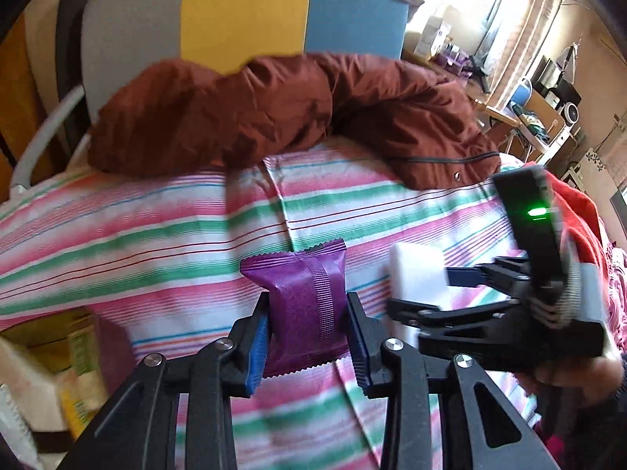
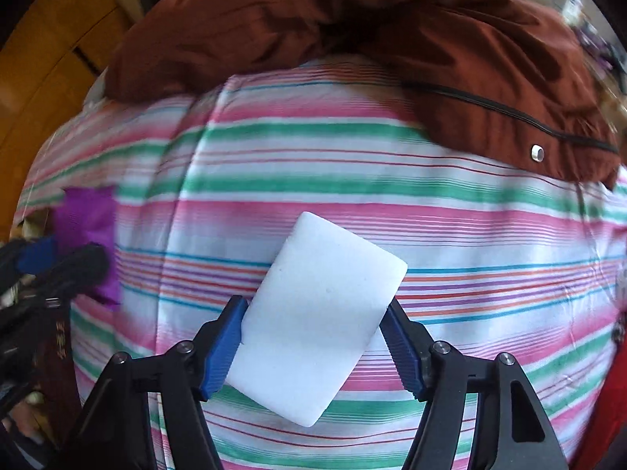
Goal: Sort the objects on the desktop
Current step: 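Carry the purple packet and white sponge into the gold tray and release both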
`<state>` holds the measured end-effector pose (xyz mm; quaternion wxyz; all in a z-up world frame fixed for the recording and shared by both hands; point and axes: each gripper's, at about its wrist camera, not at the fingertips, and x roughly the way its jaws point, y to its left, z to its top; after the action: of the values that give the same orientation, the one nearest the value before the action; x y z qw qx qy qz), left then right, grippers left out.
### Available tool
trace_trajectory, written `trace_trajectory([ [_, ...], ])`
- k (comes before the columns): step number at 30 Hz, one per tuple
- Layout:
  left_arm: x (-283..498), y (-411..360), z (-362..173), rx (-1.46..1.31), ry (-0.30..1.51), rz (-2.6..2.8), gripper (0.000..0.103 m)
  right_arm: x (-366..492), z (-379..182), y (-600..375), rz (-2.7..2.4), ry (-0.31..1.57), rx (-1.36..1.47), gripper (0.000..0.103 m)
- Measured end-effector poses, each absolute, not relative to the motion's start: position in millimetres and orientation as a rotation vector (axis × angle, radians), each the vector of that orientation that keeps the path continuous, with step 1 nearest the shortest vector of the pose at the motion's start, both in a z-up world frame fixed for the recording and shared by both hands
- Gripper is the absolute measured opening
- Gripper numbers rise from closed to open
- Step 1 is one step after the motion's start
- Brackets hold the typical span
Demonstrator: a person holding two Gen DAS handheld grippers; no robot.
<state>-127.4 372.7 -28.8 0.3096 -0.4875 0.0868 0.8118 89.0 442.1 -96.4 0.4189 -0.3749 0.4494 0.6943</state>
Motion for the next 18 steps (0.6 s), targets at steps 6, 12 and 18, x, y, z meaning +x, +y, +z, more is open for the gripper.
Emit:
trace_trajectory([
  [6,-99.9,333.2,5.5,-1.205,0.23,2.208,0.035,49.1,-75.3,408.7,1.779,1.06,-0.967,0.069],
  [12,-76.9,302.1,29.8,-1.097,0.24,2.289,0.035,54.3,-69.1,390.8,1.768,1.03,-0.955,0.069],
  [18,-60.2,271.9,44.7,-1.018,0.258,2.365,0.035,56.9,-62.7,371.8,1.742,0.975,-0.953,0.069],
])
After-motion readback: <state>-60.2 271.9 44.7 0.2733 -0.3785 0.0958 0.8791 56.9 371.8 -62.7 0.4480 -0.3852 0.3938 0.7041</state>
